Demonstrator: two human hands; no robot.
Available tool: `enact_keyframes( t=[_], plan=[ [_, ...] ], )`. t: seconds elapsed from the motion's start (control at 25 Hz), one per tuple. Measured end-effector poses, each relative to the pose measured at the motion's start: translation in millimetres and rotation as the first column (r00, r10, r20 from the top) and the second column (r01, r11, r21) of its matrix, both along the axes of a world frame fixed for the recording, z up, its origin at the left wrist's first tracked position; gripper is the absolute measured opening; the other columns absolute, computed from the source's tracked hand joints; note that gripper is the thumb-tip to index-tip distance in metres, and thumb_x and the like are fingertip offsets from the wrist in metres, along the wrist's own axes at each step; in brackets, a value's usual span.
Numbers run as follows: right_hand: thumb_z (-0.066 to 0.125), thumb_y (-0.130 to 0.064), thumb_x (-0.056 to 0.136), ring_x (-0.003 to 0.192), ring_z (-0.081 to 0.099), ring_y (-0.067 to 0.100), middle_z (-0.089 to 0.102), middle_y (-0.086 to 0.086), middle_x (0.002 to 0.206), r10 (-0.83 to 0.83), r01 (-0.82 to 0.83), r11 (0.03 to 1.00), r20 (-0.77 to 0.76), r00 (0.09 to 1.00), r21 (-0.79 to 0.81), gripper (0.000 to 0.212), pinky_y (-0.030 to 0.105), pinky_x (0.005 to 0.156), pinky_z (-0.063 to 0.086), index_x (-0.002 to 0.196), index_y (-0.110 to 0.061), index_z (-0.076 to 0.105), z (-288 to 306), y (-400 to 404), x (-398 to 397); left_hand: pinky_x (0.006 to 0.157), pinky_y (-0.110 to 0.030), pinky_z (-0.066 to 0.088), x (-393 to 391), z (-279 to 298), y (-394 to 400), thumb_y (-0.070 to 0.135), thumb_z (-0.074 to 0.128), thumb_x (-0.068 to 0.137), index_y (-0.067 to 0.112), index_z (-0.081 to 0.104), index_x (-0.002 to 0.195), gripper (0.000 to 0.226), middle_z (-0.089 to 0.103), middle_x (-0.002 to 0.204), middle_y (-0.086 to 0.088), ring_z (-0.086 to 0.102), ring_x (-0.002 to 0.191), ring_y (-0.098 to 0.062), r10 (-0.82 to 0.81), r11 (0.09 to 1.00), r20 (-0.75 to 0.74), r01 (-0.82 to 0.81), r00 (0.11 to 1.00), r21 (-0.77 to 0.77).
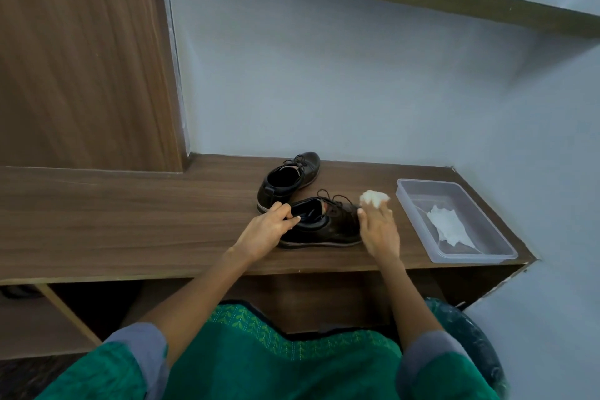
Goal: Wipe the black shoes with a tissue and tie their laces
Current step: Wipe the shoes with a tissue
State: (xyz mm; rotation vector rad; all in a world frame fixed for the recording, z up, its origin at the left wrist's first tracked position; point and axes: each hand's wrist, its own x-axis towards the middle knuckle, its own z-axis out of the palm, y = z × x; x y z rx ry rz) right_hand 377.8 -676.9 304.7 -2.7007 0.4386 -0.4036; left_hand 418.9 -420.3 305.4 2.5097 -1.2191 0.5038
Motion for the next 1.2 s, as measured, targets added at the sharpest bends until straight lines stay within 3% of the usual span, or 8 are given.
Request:
enact_keyframes(
  t=[0.12,0.32,0.48,0.64,0.8,0.92,1.08,1.2],
  plan=[
    [0.03,-0.033,0.101,0.145,0.019,0.021,0.037,0.001,0.15,0.321,-0.32,0.946,0.022,0.947,-0.059,0.044,0.04,0.116,0.02,0.143,-0.02,0.037,1,22,-1,0.041,-0.018,0.049,0,-2,0,-0.004,0.08,0.063,0.007,0.068,0.106,0.046,0.059,0.085,-0.004,0.058,0.075,-0.015,0.007,1.0,0.007,-0.006,1.0,-0.02],
    [0.021,-0.037,0.102,0.146,0.011,0.024,0.025,0.006,0.156,0.108,-0.117,0.992,-0.205,0.973,-0.035,0.049,0.042,0.118,0.014,0.149,-0.022,0.022,-10,-2,11,0.041,-0.015,0.046,3,1,-1,-0.002,0.08,0.064,0.007,0.069,0.105,0.043,0.058,0.082,-0.003,0.057,0.073,-0.014,0.004,1.0,0.015,-0.004,1.0,-0.01],
    [0.023,-0.034,0.102,0.139,0.029,0.033,0.03,0.013,0.152,-0.019,0.048,0.995,-0.311,0.95,0.084,0.05,0.049,0.106,0.033,0.148,-0.016,0.022,3,-10,30,0.043,-0.013,0.041,2,1,-2,0.001,0.08,0.065,0.007,0.07,0.102,0.04,0.058,0.08,-0.002,0.056,0.07,-0.013,0.004,1.0,0.005,-0.004,1.0,-0.005],
    [0.026,-0.027,0.102,0.136,0.031,0.034,0.027,0.018,0.151,-0.189,0.202,0.979,-0.3,0.935,0.012,0.053,0.044,0.106,0.033,0.147,0.0,0.017,1,6,31,0.045,-0.021,0.049,3,0,-2,0.0,0.072,0.074,0.003,0.068,0.104,0.03,0.056,0.083,-0.007,0.055,0.074,-0.018,0.012,0.999,-0.055,-0.014,0.998,-0.038],
    [0.036,-0.046,0.097,0.131,0.035,0.033,0.036,0.023,0.144,-0.373,0.404,0.915,-0.363,0.854,0.009,0.069,0.04,0.101,0.039,0.14,0.007,0.028,-10,8,23,0.052,-0.034,0.053,6,3,-4,0.0,0.06,0.085,0.002,0.067,0.105,0.021,0.053,0.088,-0.01,0.053,0.082,-0.022,0.038,0.999,-0.095,-0.04,0.995,-0.019],
    [0.038,-0.047,0.096,0.118,0.049,0.032,0.056,0.02,0.124,-0.355,0.406,0.909,-0.331,0.874,0.098,0.058,0.037,0.09,0.044,0.117,0.005,0.056,-9,4,16,0.046,-0.03,0.053,4,2,-5,-0.002,0.067,0.079,0.002,0.069,0.1,0.022,0.054,0.083,-0.008,0.055,0.077,-0.02,0.032,0.999,-0.09,-0.035,0.995,-0.033],
    [0.043,-0.023,0.098,0.116,0.05,0.031,0.055,0.022,0.125,-0.4,0.425,0.902,-0.226,0.888,0.074,0.045,0.036,0.093,0.045,0.132,0.007,0.04,-8,27,1,0.046,-0.03,0.053,2,3,-6,-0.005,0.069,0.075,0.001,0.07,0.098,0.024,0.055,0.081,-0.009,0.056,0.076,-0.022,0.014,0.998,-0.081,-0.018,0.997,-0.054],
    [0.045,0.001,0.093,0.118,0.048,0.03,0.053,0.019,0.128,-0.205,0.207,0.978,-0.052,0.977,0.023,0.048,0.035,0.097,0.047,0.139,0.003,0.035,-19,68,-18,0.048,-0.029,0.054,2,2,-7,-0.003,0.07,0.076,0.002,0.069,0.101,0.025,0.056,0.082,-0.008,0.056,0.077,-0.021,0.018,0.998,-0.091,-0.023,0.996,-0.06]
  ],
)
